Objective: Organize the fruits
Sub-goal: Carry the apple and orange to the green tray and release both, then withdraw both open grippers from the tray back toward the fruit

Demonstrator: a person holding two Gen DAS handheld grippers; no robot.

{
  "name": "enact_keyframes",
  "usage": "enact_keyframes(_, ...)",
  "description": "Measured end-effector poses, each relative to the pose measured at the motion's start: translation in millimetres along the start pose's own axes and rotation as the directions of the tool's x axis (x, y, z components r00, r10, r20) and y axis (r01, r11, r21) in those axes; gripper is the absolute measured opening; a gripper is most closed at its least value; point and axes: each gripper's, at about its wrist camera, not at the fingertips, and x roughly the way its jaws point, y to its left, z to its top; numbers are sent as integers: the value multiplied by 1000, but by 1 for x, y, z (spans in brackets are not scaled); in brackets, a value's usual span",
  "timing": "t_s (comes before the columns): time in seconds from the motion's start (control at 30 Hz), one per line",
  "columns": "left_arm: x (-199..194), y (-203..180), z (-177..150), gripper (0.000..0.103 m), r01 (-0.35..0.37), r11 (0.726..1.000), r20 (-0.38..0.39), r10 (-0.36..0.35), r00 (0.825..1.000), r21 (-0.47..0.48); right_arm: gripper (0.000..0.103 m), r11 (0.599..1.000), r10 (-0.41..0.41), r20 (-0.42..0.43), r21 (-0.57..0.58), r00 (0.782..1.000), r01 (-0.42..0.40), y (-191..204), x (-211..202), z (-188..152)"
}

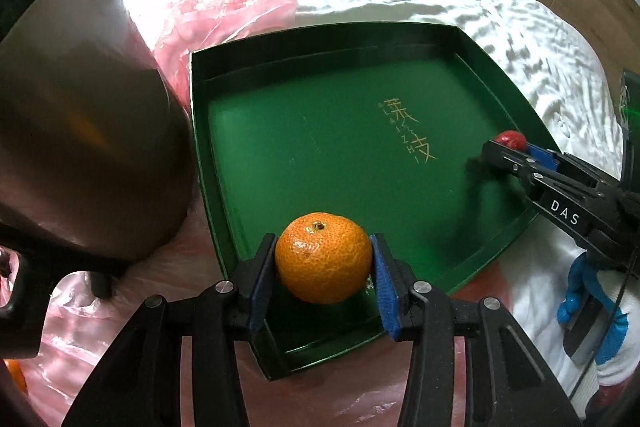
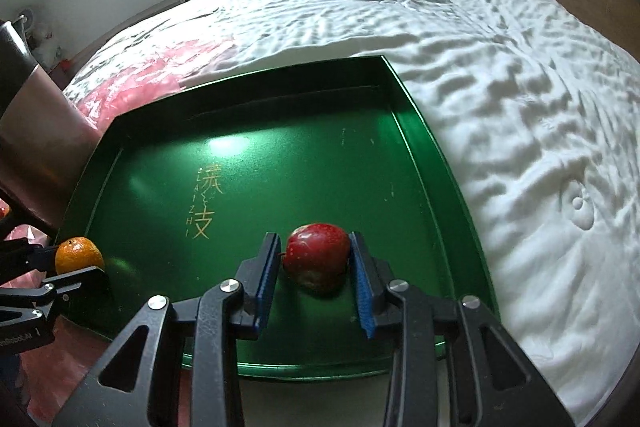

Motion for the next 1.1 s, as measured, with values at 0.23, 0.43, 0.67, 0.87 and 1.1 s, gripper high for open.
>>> enact_keyframes(0.23,2,-3,3,41,-17,1000,-8,17,1000,18,66,1000,-16,-7,-4,1000,16,5,-2,1)
enact_keyframes(0.43,-11,-4,9,54,-50,999,27,50,998,12,101,999,-30,3,-23,1000,30,10,-11,5)
enact_keyframes(0.67,-38,-7,8,56,-26,1000,58,25,998,15,103,999,-33,32,-17,999,34,15,-33,10)
enact_keyframes(0.87,-73,-21,-7,56,-28,998,149,19,989,58,103,1000,-24,56,-16,998,25,27,-57,8)
enact_keyframes(1.1,-106,-26,-33,56,-26,996,170,11,985,86,103,1000,-19,84,-22,996,21,46,-89,-1)
